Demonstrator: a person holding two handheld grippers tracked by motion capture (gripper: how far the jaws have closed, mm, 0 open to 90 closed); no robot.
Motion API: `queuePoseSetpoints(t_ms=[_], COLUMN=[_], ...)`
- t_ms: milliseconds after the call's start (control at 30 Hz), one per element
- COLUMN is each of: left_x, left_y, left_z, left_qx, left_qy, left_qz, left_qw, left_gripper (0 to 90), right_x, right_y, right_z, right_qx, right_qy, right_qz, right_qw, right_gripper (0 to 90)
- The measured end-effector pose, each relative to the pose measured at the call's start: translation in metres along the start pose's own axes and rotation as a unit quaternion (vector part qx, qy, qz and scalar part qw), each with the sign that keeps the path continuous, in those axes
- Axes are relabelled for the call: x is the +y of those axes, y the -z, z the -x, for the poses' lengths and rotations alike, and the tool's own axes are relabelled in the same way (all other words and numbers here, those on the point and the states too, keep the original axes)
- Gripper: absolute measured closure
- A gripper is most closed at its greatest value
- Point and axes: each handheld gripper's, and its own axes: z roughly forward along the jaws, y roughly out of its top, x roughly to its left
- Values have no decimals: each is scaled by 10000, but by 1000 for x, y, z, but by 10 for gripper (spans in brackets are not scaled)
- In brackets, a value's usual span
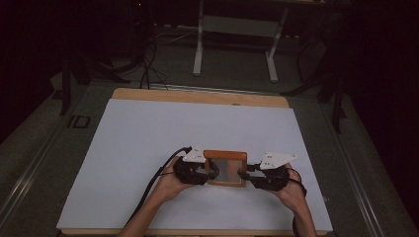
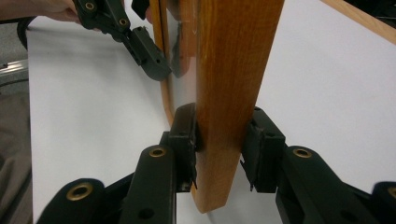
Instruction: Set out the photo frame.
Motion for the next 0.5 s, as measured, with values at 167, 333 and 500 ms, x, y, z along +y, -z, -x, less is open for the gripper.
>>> queuePoseSetpoints(t_ms=[167, 333, 500], left_x=[1, 1, 0], left_y=[1, 2, 6], left_z=[1, 2, 2], left_qx=[6, 3, 23], left_qy=[-52, -19, 62], left_qz=[-52, -59, -39], left_qw=[10000, 10000, 10000], left_gripper=[598, 605, 606], right_x=[0, 0, 0], right_y=[0, 0, -3], right_z=[1, 3, 4], right_qx=[24, 66, 134], right_qy=[-10, -76, -171], right_qz=[-48, -45, -8], right_qw=[10000, 9999, 9998], right_gripper=[672, 667, 664])
